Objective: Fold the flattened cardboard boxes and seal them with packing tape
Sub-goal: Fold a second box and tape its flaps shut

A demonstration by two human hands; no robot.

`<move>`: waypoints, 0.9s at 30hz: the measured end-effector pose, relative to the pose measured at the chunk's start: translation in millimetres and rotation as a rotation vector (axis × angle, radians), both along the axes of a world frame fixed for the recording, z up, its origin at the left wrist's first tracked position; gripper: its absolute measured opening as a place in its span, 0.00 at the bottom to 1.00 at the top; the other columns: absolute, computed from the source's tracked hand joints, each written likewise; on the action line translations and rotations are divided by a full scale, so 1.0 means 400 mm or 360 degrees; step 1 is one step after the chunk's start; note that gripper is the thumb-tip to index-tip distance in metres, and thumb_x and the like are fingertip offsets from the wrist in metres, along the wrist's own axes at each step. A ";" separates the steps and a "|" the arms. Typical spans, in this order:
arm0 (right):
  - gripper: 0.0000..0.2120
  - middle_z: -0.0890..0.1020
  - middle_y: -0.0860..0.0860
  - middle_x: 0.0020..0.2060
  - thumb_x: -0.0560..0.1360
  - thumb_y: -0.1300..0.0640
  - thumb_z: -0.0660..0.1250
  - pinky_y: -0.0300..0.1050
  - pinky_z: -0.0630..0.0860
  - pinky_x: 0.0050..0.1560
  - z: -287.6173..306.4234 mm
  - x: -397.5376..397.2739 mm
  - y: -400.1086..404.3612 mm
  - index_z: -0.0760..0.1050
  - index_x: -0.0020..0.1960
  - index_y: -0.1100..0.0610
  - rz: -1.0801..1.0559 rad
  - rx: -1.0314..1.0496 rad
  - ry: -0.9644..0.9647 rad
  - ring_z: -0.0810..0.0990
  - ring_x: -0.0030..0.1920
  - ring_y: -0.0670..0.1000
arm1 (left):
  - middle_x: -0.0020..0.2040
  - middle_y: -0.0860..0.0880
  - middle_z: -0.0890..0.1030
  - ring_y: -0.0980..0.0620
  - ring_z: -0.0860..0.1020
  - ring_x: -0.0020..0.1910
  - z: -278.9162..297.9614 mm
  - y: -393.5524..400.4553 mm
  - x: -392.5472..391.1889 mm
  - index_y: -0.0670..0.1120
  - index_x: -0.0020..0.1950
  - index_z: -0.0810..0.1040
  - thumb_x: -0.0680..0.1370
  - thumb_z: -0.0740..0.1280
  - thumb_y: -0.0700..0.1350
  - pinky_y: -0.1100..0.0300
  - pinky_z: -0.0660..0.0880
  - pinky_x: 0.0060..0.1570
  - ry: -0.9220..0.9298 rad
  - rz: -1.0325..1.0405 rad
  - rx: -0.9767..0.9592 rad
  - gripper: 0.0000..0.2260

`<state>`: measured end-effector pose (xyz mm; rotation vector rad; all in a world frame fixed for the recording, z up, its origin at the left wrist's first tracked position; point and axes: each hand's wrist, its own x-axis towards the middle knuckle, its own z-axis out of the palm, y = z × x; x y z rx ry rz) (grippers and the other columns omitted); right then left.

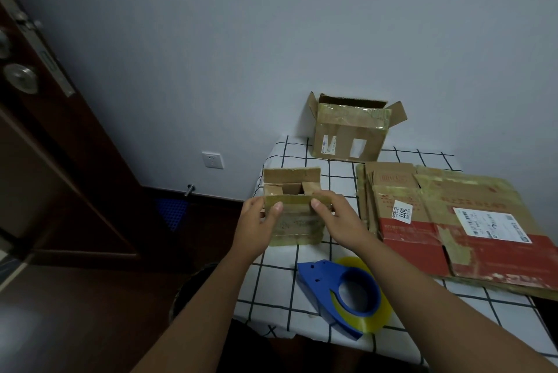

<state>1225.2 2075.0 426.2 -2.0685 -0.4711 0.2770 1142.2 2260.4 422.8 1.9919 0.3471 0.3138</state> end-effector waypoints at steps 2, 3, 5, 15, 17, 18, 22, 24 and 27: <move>0.12 0.75 0.50 0.55 0.80 0.43 0.62 0.46 0.74 0.56 -0.007 0.009 0.009 0.74 0.59 0.46 -0.0062 0.0005 0.0007 0.75 0.57 0.50 | 0.62 0.48 0.71 0.58 0.75 0.50 -0.004 0.001 0.006 0.51 0.61 0.74 0.81 0.63 0.50 0.66 0.76 0.43 0.0001 0.0037 -0.0032 0.10; 0.12 0.74 0.50 0.55 0.80 0.44 0.63 0.46 0.74 0.56 -0.008 0.010 0.012 0.74 0.60 0.47 -0.0099 0.0014 0.0027 0.75 0.56 0.50 | 0.62 0.48 0.72 0.57 0.76 0.51 -0.006 0.002 0.007 0.52 0.61 0.74 0.81 0.64 0.49 0.63 0.78 0.44 -0.0009 0.0054 -0.0073 0.09; 0.13 0.74 0.51 0.55 0.79 0.45 0.65 0.47 0.75 0.55 -0.011 0.010 0.019 0.73 0.61 0.48 -0.0157 0.0043 0.0035 0.76 0.54 0.50 | 0.62 0.50 0.74 0.53 0.79 0.52 -0.012 0.005 0.010 0.54 0.64 0.70 0.80 0.66 0.47 0.57 0.82 0.45 -0.0065 0.0062 -0.0192 0.14; 0.32 0.75 0.51 0.58 0.77 0.51 0.70 0.49 0.77 0.57 -0.011 0.022 0.035 0.59 0.76 0.50 -0.0227 0.0087 0.0097 0.77 0.55 0.51 | 0.78 0.52 0.51 0.47 0.59 0.74 0.030 0.041 0.068 0.57 0.80 0.43 0.75 0.72 0.43 0.46 0.67 0.68 0.0092 -0.0059 0.0251 0.45; 0.35 0.74 0.52 0.63 0.77 0.50 0.70 0.53 0.76 0.61 -0.013 0.030 0.035 0.56 0.78 0.47 -0.0210 0.0057 0.0050 0.76 0.60 0.53 | 0.78 0.54 0.52 0.47 0.60 0.74 0.041 0.054 0.086 0.58 0.80 0.44 0.73 0.71 0.43 0.45 0.68 0.69 0.0149 -0.0176 0.0362 0.45; 0.36 0.73 0.52 0.65 0.77 0.49 0.70 0.54 0.75 0.62 -0.012 0.032 0.034 0.54 0.78 0.46 -0.0189 0.0039 0.0016 0.75 0.62 0.53 | 0.77 0.55 0.54 0.47 0.64 0.72 0.043 0.058 0.090 0.58 0.79 0.48 0.73 0.71 0.43 0.45 0.71 0.67 0.0144 -0.0229 0.0392 0.42; 0.37 0.71 0.53 0.67 0.79 0.47 0.67 0.53 0.71 0.66 -0.003 0.036 0.026 0.48 0.80 0.41 -0.0049 -0.0069 -0.0134 0.69 0.68 0.51 | 0.71 0.54 0.61 0.53 0.73 0.62 0.031 0.060 0.076 0.56 0.75 0.60 0.76 0.69 0.44 0.53 0.78 0.57 -0.0002 -0.0221 0.0495 0.31; 0.34 0.72 0.52 0.65 0.79 0.46 0.66 0.52 0.72 0.65 -0.003 0.039 0.021 0.52 0.79 0.41 -0.0025 -0.0100 -0.0178 0.70 0.67 0.50 | 0.68 0.53 0.63 0.55 0.74 0.57 0.023 0.054 0.061 0.54 0.73 0.64 0.78 0.67 0.46 0.54 0.79 0.53 -0.0030 -0.0187 0.0560 0.25; 0.25 0.73 0.52 0.63 0.78 0.45 0.67 0.52 0.75 0.60 -0.006 0.046 0.018 0.64 0.72 0.45 -0.0058 -0.0131 -0.0202 0.74 0.62 0.52 | 0.68 0.53 0.64 0.54 0.73 0.56 0.019 0.040 0.042 0.49 0.69 0.70 0.80 0.64 0.51 0.50 0.79 0.54 0.0065 -0.0204 0.0633 0.18</move>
